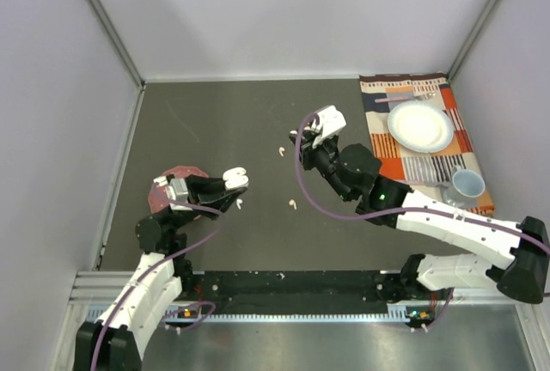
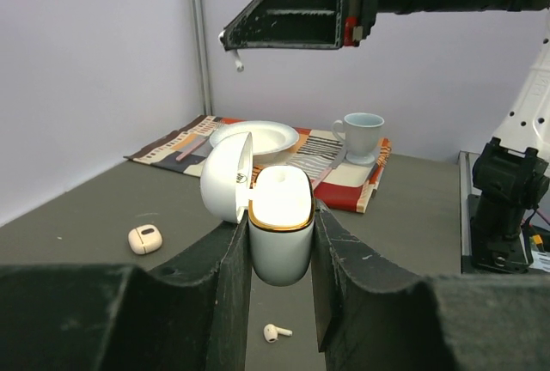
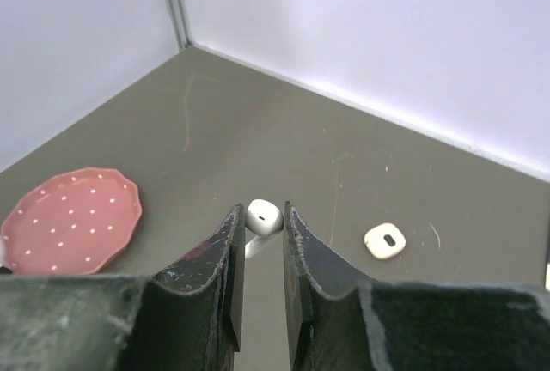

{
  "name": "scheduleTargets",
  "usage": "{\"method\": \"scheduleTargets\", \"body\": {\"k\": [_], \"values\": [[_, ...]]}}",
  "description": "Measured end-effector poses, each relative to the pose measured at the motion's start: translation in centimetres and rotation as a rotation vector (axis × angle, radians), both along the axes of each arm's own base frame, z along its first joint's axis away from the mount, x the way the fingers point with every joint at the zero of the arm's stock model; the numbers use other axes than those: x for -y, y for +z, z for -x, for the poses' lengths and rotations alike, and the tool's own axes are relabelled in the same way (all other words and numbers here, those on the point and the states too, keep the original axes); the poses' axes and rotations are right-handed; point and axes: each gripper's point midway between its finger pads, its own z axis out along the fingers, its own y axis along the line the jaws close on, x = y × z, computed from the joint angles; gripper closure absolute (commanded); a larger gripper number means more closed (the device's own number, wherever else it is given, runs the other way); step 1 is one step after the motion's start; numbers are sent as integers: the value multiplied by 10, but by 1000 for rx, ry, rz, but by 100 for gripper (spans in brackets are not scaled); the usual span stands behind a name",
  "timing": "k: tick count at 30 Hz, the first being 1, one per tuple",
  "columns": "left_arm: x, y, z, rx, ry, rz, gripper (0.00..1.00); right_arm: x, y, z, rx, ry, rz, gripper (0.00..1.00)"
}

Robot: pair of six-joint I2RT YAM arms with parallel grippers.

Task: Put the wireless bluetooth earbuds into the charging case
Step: Insert the right earbud into the right side groove of the charging case.

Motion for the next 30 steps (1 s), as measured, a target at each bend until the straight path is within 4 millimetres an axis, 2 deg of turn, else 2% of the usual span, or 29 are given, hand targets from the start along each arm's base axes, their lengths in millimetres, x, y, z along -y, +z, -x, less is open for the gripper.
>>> {"method": "scheduleTargets", "body": {"k": [4,15,21,30], "values": [[1,-3,-1,-13,-3,-12,100,-7,14,11,63,39,7,89],[1,-8,-4,-24,3,-27,100,-26,18,35,126,132,63,91],[1,-10,-6,-32,8,-35,100,-45,31,61,211,204,78,92],[1,-9,-6,-16,16,-36,100,-70,7,71,207,261,156,92]]}}
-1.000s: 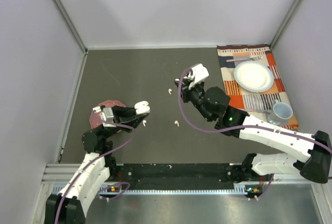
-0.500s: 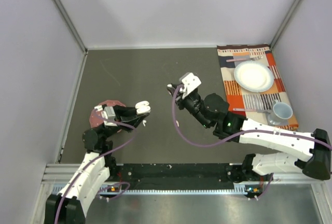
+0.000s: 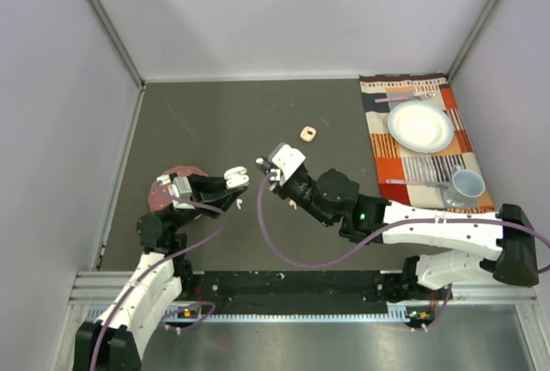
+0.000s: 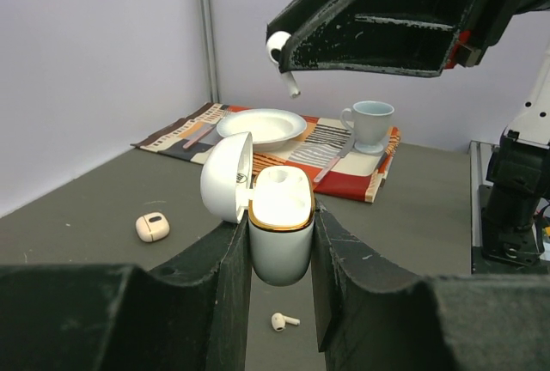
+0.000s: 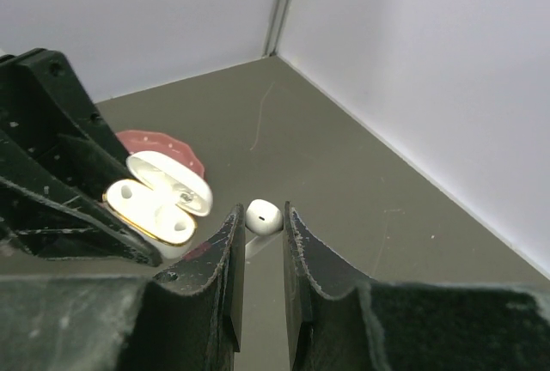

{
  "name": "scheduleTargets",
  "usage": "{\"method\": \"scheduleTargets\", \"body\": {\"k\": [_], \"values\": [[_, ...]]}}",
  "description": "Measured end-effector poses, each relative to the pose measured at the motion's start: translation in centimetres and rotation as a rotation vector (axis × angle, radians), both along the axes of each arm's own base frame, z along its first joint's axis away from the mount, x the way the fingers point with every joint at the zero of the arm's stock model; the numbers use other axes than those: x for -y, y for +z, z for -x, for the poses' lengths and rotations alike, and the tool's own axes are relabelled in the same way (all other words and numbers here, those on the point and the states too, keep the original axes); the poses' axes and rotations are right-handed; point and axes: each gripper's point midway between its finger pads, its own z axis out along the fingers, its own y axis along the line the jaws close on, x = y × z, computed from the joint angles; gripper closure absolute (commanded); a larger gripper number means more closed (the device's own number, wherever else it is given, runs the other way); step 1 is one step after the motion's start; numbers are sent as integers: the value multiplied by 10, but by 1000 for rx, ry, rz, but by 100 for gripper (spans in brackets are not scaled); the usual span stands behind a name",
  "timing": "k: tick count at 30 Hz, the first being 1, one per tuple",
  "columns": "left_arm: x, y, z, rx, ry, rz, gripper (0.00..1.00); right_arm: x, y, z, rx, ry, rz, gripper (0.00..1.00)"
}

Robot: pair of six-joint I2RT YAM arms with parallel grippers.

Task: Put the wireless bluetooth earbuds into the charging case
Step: Insert the right earbud into the right side groove of the charging case.

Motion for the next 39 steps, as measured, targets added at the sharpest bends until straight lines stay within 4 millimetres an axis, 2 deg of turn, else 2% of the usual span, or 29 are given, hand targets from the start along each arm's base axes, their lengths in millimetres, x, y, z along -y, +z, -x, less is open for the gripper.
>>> {"method": "scheduleTargets", "body": {"k": [11,24,32,39], "values": [[0,0,0,7,1,-1,100,-29,9,28,11,106,-14,92],[1,1,1,10,-4,0,100,-46,-14,27,-4,120,43,92],[2,1,2,13,-6,0,100,-48,-22,23,1,99,69,93],[2,1,2,13,-7,0,100,-48,-21,19,14,71,69,93]]}}
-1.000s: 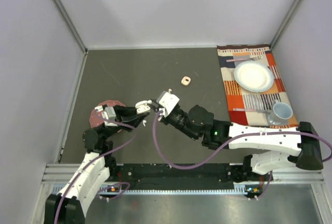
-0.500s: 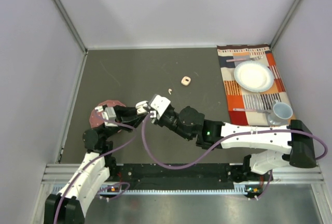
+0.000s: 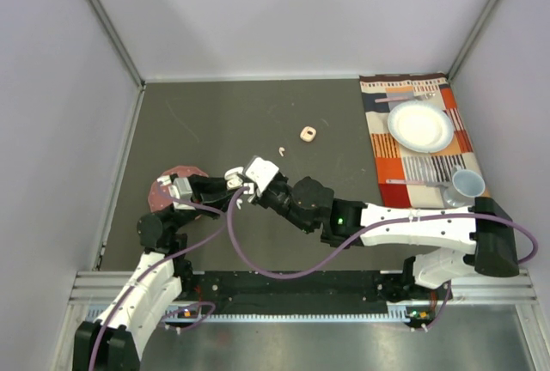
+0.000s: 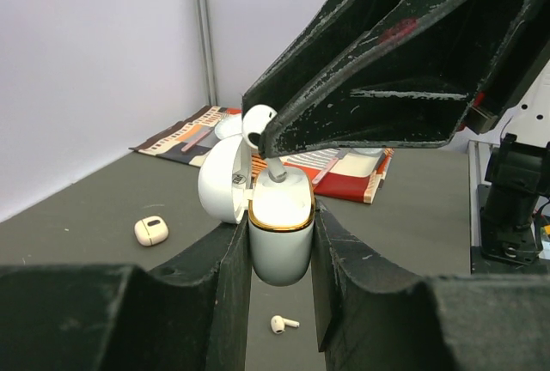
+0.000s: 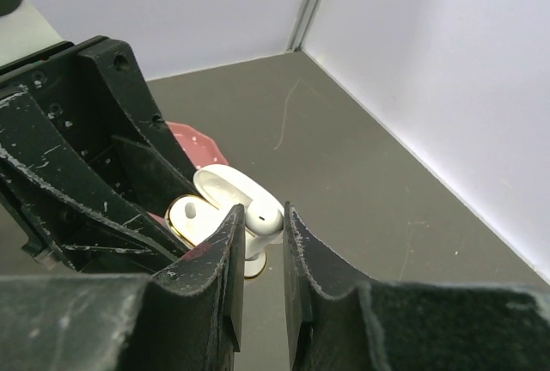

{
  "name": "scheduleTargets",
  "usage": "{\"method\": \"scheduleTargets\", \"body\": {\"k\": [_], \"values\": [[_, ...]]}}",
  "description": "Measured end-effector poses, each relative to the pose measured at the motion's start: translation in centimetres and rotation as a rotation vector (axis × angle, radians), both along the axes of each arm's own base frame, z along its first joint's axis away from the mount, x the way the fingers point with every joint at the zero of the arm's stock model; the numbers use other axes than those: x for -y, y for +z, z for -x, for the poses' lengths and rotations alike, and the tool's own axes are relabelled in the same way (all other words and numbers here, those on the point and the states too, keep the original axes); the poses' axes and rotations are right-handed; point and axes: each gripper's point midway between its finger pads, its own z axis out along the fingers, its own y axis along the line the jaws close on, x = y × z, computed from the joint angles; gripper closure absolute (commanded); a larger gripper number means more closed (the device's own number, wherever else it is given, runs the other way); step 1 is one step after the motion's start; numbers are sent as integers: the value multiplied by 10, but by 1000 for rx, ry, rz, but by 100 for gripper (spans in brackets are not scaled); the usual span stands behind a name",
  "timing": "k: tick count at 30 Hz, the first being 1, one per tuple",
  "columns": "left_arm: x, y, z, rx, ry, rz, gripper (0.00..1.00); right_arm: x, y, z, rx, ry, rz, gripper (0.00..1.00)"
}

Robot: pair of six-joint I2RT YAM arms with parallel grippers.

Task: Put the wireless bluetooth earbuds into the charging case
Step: Insert the right earbud into the right side groove of the charging case.

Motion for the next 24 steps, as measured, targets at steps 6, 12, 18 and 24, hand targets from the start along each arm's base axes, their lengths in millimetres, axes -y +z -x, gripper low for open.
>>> {"method": "scheduleTargets", "body": {"k": [6,12,18,24], "values": [[0,0,0,-1,2,1,100,3,1,-4,12,-25,4,93],[0,0,-1,-1,4,2,100,3,1,-4,15,-24,6,93],[-1,1,-1,-1,8,6,100,2,0,-3,14,-15,9,92],[-1,1,-2,-2,13,9,100,2,-2,-2,14,-15,10,92]]}}
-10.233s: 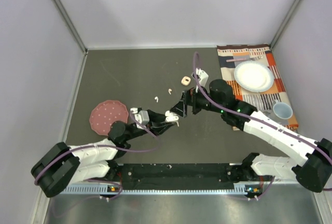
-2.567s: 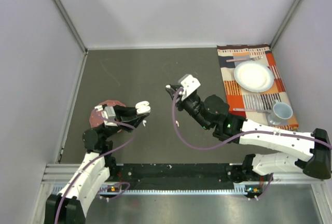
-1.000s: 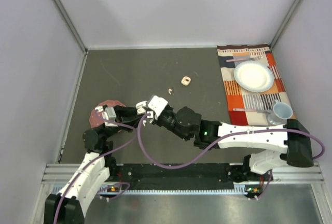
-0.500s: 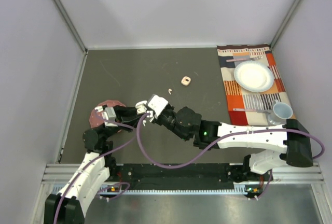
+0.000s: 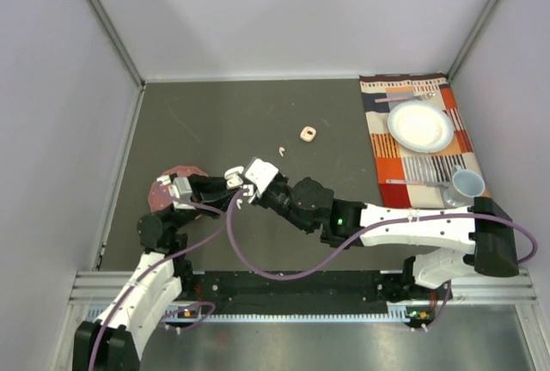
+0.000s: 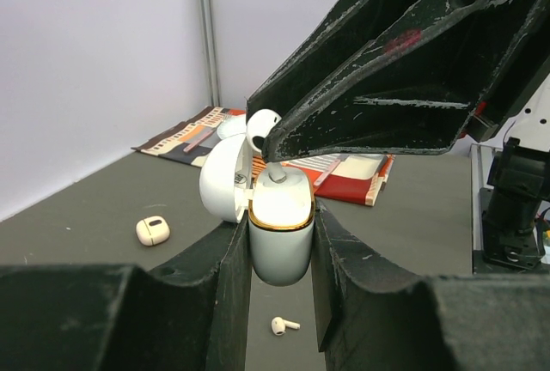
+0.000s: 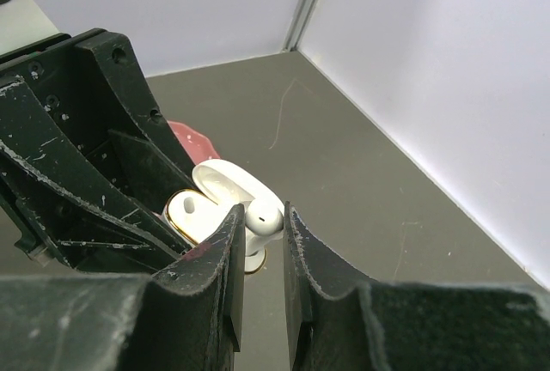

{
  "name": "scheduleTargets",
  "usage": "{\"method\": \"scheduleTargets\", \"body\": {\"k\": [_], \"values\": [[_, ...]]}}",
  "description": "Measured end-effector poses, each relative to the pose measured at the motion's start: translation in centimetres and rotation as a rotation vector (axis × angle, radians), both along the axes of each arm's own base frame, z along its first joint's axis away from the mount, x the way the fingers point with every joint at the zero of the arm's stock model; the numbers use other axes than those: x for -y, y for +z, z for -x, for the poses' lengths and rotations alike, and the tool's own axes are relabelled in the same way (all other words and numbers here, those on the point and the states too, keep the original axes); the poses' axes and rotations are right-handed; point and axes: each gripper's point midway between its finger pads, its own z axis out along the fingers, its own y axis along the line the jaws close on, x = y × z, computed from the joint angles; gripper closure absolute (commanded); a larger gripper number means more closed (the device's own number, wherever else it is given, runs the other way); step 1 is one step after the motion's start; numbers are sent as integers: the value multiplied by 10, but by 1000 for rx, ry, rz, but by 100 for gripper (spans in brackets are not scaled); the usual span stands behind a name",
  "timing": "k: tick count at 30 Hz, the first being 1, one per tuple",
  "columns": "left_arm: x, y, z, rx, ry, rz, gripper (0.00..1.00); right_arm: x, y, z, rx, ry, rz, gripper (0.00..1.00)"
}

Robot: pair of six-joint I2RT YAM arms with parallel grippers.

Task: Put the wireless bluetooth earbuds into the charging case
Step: Insert the right earbud into the right side groove of the charging case.

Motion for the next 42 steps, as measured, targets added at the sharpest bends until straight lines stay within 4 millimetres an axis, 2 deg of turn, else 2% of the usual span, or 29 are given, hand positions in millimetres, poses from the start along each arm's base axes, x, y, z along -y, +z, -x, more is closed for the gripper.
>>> {"method": "scheduleTargets", "body": {"k": [24,29,42], "values": [[-3,-3,-4,-26,29,16,100,-4,-3,1,58,-13,29,91],[-3,-3,-6,-34,35,19,100,-10,-6,9,72,16,46,91],[-4,-10,-11,-69,51,11,100,-10,-13,3,88,-29,67,92]]}}
